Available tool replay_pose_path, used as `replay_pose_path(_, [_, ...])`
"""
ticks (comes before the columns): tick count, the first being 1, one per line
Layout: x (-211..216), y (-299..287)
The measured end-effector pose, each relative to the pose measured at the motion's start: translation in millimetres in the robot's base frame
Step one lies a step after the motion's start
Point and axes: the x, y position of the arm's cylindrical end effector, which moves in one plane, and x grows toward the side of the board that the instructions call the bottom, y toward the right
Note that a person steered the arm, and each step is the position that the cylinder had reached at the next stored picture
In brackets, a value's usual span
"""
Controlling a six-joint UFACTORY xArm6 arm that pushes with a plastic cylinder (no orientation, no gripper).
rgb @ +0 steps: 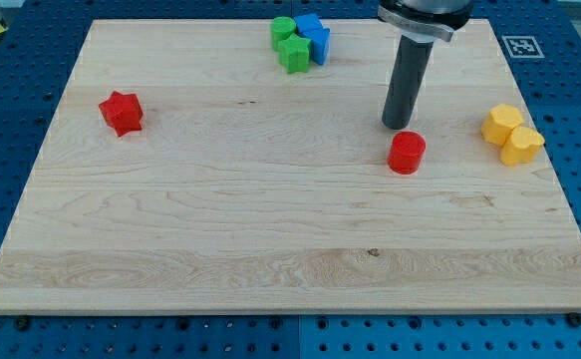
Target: Slide the red circle towards the left
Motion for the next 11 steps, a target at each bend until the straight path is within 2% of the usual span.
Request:
replay_pose_path(2, [16.3,7.8])
replay_pose_path(5, [29.1,51.7])
replay_pose_path(11, [66.2,9.2])
